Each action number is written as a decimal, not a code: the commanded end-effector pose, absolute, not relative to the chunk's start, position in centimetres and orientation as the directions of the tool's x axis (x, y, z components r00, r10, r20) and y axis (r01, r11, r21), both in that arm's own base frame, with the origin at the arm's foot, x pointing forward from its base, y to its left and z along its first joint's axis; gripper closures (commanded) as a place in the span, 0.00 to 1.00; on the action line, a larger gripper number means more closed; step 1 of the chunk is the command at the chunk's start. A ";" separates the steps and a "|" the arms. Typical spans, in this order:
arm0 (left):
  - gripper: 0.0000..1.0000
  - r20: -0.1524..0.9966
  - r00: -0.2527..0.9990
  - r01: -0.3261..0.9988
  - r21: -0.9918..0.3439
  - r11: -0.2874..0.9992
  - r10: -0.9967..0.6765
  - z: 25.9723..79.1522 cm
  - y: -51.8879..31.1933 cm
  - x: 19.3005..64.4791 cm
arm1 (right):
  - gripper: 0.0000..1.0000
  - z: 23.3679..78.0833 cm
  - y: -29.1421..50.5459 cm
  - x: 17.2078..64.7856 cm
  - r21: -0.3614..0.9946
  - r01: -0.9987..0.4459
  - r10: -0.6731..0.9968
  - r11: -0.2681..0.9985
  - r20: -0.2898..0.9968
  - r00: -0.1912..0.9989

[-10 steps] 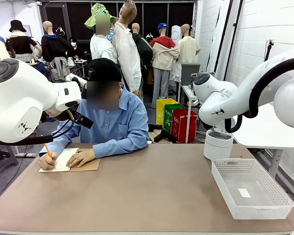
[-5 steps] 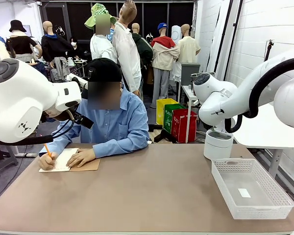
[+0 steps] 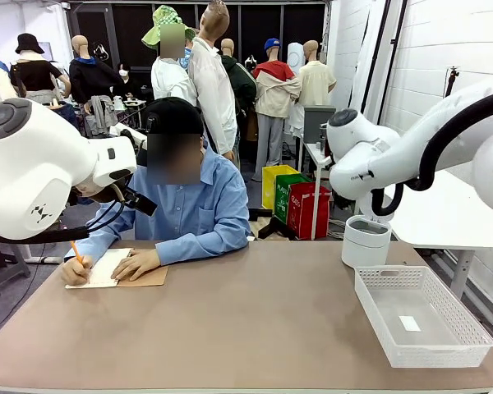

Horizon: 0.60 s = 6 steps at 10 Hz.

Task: Sort the paper based on its condition.
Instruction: If a person hands you a paper, place it in the Organizing basket , and if it's crumpled, put it in the Trash can.

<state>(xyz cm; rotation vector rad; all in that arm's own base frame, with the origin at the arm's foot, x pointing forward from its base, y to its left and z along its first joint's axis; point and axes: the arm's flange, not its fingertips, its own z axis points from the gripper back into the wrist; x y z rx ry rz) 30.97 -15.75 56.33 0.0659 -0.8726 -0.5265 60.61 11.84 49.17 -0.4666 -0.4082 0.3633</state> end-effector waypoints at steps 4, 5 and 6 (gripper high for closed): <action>0.00 0.712 0.515 0.415 0.281 0.866 -0.478 56.3 -15.7 31.0 | 0.00 55.3 12.7 52.2 -0.248 -0.404 0.472 0.881 0.378 0.797; 0.00 0.712 0.515 0.415 0.281 0.866 -0.478 56.3 -15.7 31.0 | 0.00 56.5 12.9 50.4 -0.190 -0.453 0.490 0.871 0.407 0.771; 0.00 0.712 0.515 0.415 0.281 0.866 -0.478 56.3 -15.7 31.0 | 0.00 57.5 13.1 48.4 -0.143 -0.512 0.518 0.847 0.438 0.735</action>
